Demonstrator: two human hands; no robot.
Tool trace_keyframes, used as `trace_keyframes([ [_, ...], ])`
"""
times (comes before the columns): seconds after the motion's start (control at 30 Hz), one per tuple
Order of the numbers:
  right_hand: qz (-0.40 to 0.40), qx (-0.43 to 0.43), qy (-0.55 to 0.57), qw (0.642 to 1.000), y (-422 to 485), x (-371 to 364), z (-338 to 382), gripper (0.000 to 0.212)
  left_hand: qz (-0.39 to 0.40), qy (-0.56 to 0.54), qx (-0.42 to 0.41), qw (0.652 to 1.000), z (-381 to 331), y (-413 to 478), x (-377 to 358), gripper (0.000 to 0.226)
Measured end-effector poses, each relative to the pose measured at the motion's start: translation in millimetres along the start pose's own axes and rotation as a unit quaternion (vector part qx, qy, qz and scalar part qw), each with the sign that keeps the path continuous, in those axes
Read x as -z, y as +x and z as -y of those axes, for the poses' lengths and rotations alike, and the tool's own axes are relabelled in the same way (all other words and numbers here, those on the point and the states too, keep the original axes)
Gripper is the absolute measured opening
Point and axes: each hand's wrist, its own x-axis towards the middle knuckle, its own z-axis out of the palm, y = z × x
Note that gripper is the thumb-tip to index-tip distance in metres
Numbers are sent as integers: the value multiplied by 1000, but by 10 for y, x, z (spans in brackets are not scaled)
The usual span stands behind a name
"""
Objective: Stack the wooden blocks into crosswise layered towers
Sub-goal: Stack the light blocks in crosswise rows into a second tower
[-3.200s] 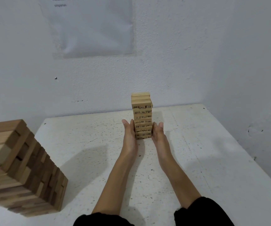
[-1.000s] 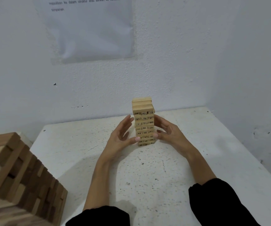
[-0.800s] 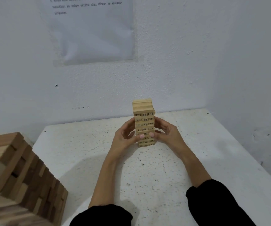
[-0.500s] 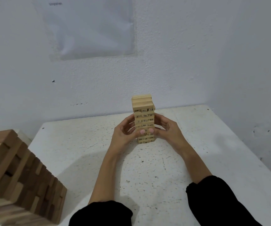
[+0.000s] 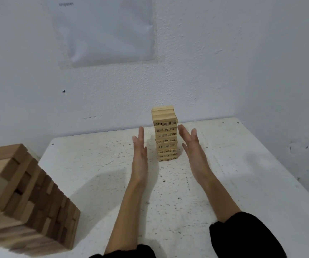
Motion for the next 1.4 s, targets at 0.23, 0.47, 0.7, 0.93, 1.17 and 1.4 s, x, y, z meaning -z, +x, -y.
trace_keyframes([
  [0.23, 41, 16, -7, 999, -133, -175, -18, 98, 54, 54, -18, 997, 33, -113, -226, 121],
  [0.47, 21, 25, 9, 999, -126, -151, 25, 58, 37, 65, -19, 997, 9, -124, -220, 111],
  [0.7, 4, 64, 13, 998, 53, 37, 62, 42, -10, 59, -50, 997, 0, 97, 45, 72],
  [0.93, 34, 70, 33, 996, 170, 49, 14, 46, 5, -27, -56, 998, -15, 201, 36, 54],
  [1.17, 32, 79, 35, 996, 166, 54, 6, 46, 15, -28, -62, 998, -5, 226, 39, 54],
  [1.4, 29, 76, 14, 997, 167, 69, -5, 55, 29, -41, -76, 996, 14, 253, 53, 55],
])
